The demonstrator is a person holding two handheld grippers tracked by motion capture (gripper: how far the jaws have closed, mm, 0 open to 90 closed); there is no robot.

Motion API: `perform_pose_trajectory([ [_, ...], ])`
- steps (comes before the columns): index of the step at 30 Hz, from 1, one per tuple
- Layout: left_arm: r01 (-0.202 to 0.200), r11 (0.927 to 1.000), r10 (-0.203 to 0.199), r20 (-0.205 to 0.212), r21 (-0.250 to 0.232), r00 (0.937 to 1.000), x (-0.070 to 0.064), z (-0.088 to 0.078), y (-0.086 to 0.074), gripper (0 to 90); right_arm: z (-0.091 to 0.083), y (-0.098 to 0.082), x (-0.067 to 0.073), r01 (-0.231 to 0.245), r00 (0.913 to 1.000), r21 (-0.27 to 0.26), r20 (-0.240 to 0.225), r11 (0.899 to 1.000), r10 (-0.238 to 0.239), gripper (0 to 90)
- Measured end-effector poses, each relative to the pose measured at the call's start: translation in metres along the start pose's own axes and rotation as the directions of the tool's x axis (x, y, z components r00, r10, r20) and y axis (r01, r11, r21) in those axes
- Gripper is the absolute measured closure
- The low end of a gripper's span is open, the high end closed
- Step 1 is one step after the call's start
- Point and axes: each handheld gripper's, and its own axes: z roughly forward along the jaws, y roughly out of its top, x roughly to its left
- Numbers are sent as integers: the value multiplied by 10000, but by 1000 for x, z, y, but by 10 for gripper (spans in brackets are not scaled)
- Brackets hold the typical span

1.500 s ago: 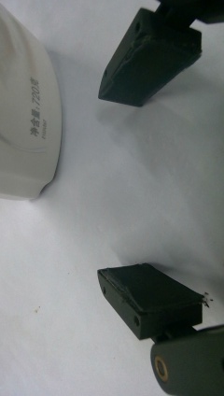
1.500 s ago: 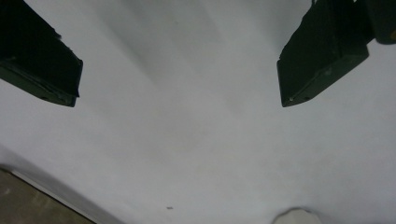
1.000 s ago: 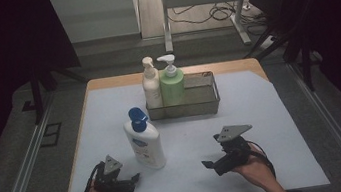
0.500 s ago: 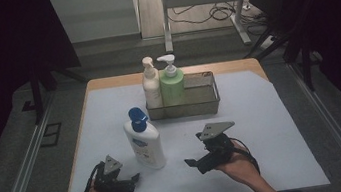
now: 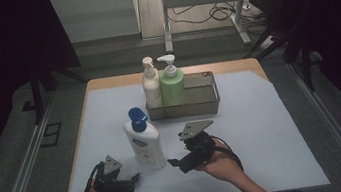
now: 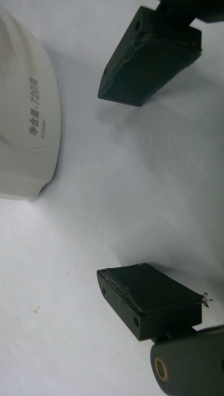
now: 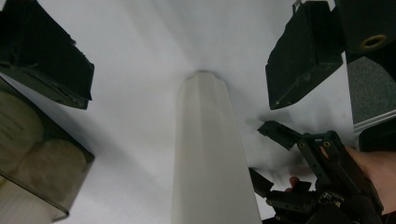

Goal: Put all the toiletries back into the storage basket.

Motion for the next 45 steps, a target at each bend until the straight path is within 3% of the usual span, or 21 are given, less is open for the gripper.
perform_pose_trajectory([
  [11,-2,10000,2,0,2,10000,0,0,0,125,20,24,9,102,9997,-240,-207,9997,-107,101],
  [25,5,10000,-5,3,2,10000,0,0,0,126,48,45,17,258,9997,-486,60,9985,-256,139],
  [33,9,10000,-9,-1,-3,10000,0,0,0,125,56,51,20,169,9998,-659,105,9977,-162,221],
  [39,20,10000,-20,3,-6,10000,0,0,0,125,61,54,22,253,9996,-687,168,9973,-242,320],
  [40,11,10000,-11,-1,2,10000,0,0,0,125,61,54,21,281,9994,-706,236,9971,-265,373],
  [45,5,10000,-5,-3,-4,10000,0,0,0,126,60,53,19,201,9996,-743,206,9970,-186,383],
])
